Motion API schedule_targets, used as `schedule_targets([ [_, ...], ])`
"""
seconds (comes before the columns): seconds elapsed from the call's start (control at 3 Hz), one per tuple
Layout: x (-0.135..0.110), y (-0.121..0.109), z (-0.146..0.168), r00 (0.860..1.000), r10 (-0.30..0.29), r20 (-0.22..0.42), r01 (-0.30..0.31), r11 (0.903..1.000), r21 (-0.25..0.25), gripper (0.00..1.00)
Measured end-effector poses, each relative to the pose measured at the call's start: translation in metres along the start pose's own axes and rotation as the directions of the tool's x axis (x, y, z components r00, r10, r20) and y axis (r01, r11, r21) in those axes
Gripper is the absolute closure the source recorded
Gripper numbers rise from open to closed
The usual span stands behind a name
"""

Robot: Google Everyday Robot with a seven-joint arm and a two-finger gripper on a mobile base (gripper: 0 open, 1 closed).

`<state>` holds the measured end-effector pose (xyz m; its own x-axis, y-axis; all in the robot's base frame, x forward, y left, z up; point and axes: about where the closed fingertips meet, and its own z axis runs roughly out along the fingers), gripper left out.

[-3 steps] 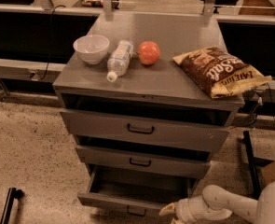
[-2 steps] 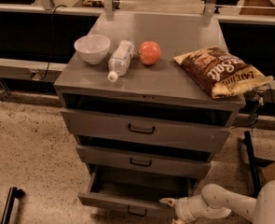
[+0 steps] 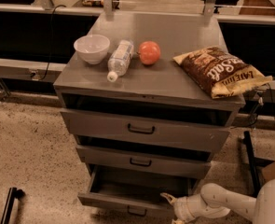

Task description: Open bottom drawer

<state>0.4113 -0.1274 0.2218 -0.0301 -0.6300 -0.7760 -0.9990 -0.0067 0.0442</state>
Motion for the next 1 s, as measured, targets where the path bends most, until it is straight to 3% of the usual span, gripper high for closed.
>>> schedule_targets([
  [0.67, -0.037, -0.02, -0.008, 0.998, -0.053, -0.025, 0.054, 0.9984, 0.014, 0.0],
  [1.0, -0.038, -0.041, -0.012, 0.999, -0.019, -0.026, 0.021, 0.9963, 0.083, 0.18],
])
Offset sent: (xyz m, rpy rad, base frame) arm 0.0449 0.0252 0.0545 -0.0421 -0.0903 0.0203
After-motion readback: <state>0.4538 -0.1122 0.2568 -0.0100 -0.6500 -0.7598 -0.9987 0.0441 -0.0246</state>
